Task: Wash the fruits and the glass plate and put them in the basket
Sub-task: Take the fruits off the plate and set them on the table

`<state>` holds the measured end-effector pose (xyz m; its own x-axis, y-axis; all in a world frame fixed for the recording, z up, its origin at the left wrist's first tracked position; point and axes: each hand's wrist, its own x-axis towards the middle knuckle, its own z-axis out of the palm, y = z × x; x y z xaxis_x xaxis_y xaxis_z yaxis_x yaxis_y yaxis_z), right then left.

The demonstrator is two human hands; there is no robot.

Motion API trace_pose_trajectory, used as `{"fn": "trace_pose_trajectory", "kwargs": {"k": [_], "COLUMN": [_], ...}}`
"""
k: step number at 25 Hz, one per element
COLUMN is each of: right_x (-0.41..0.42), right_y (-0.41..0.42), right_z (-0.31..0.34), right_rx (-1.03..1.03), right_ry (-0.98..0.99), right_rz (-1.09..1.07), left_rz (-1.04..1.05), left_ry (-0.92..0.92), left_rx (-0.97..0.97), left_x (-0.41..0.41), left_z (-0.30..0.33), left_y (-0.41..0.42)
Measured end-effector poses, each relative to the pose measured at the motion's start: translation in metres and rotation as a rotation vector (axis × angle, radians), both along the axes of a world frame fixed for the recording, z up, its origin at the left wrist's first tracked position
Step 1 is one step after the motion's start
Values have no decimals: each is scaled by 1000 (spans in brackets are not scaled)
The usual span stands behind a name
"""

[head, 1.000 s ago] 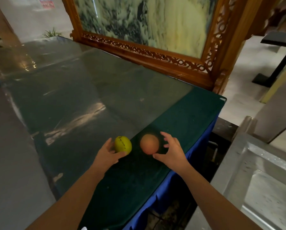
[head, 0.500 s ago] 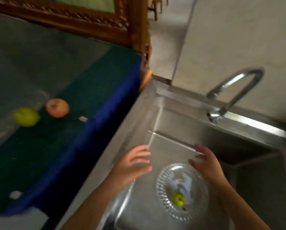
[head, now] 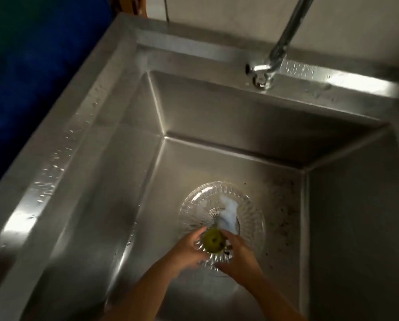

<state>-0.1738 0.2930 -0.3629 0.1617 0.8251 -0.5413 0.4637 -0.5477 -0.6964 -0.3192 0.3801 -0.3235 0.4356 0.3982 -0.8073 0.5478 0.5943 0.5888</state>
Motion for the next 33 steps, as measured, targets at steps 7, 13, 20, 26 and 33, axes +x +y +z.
{"fn": "trace_pose_trajectory", "kwargs": {"k": [7, 13, 20, 26, 33], "right_x": [2, -3, -113, -298, -445], "right_y": [23, 80, 188, 251, 268], "right_z": [-8, 115, 295, 343, 300], "right_rx": [103, 257, 480, 566, 452], "right_ry": [26, 169, 347, 468, 411], "right_rz": [-60, -45, 181, 400, 509], "left_rz": [201, 368, 623, 706, 783], "left_ry": [-55, -146, -195, 40, 122], "left_rx": [33, 195, 558, 842, 706], "left_x": [10, -23, -139, -316, -455], "left_z": [-16, 91, 266, 330, 293], "left_y": [-3, 36, 98, 121, 121]}}
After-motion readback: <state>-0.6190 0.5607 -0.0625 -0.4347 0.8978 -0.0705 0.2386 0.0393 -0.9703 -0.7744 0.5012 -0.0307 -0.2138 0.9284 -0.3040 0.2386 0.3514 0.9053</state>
